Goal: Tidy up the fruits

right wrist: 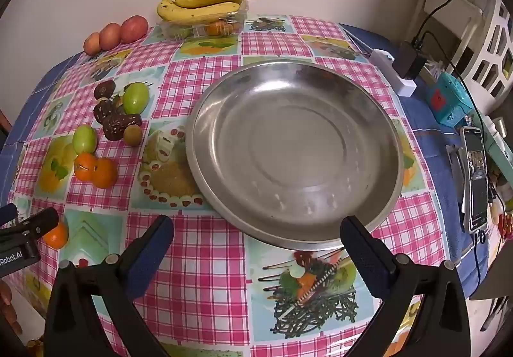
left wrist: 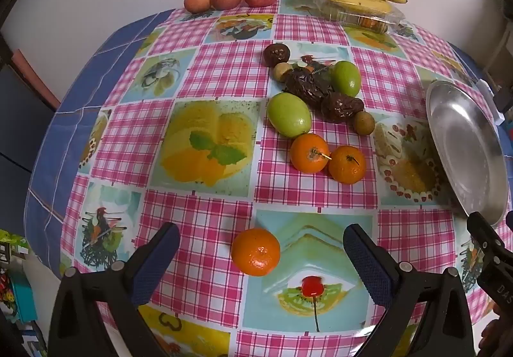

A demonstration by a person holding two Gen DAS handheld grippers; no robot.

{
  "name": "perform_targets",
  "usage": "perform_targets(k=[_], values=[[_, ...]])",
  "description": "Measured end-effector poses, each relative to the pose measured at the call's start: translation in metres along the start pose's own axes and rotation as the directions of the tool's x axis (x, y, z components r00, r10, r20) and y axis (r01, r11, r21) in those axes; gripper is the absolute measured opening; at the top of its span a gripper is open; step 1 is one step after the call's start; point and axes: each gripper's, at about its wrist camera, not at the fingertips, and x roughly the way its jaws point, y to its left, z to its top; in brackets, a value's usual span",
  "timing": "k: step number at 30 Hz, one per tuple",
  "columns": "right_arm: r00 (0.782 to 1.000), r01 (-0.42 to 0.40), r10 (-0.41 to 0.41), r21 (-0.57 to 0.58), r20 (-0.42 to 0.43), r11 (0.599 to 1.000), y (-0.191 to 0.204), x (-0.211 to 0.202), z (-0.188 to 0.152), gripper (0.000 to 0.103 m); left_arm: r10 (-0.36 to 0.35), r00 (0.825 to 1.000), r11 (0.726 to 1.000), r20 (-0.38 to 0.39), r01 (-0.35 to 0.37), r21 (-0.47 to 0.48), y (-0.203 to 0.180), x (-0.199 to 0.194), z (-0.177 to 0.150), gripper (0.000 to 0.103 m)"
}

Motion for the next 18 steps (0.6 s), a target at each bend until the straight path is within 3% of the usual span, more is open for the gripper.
perform_targets(k=[18], values=[[1.000, 0.001, -0.001, -0.001, -0.003, 1.000, 0.0013, 0.0010, -0.0001, 0.103, -0.007, 1.000, 1.000, -0.014, 0.007, -0.009, 0.0000, 0.0005, -0.0026, 0.103]])
